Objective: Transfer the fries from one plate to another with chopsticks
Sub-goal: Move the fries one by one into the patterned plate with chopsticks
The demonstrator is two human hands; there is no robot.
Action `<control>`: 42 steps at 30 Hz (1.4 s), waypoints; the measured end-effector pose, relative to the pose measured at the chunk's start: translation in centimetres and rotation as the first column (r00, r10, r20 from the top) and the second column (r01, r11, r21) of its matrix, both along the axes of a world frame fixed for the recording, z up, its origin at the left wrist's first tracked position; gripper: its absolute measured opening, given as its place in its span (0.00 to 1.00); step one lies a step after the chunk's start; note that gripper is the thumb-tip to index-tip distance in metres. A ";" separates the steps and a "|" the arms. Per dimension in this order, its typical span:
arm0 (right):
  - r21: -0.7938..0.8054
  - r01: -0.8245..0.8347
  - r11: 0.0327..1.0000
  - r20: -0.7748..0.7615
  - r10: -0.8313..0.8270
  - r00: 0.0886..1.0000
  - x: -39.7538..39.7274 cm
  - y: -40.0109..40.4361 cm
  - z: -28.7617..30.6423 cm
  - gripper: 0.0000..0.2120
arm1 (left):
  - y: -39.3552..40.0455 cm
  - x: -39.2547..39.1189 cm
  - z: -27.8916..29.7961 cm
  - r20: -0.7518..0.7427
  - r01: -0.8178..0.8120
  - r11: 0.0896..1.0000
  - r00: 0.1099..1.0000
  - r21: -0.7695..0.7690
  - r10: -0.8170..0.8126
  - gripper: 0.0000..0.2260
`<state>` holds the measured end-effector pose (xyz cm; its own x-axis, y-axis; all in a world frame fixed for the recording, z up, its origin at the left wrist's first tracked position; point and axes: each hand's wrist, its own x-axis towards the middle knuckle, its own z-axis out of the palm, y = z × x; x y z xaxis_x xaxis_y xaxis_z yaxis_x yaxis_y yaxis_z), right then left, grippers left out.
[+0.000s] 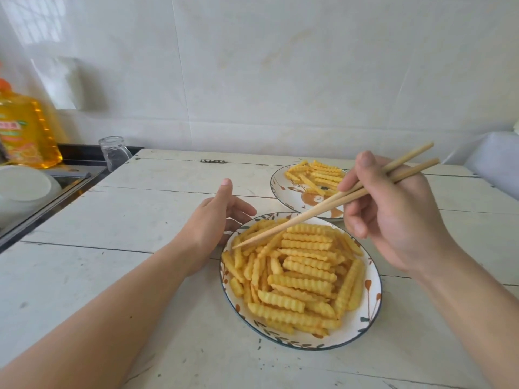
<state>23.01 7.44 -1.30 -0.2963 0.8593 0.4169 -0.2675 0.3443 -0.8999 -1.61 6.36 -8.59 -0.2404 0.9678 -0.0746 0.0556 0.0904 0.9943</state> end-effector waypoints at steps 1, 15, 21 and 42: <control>0.012 0.009 1.000 -0.012 -0.009 1.000 0.2 0.0 0.1 0.19 | 0.0 0.0 0.0 -0.004 0.001 1.000 1.000 0.002 -0.001 0.34; 0.218 0.572 0.791 0.091 -0.600 0.795 6.1 5.8 -1.4 0.17 | 0.6 -0.7 -1.0 -0.026 0.004 1.000 1.000 0.021 -0.003 0.35; 0.143 0.535 0.833 0.111 -0.550 0.827 4.4 6.9 -2.7 0.18 | 0.5 -0.4 -0.8 -0.020 -0.009 1.000 1.000 0.025 0.009 0.34; -0.095 -0.054 0.994 -0.078 0.046 0.996 5.8 2.1 2.7 0.29 | 0.3 -0.3 -0.4 -0.010 0.005 1.000 1.000 0.006 -0.005 0.35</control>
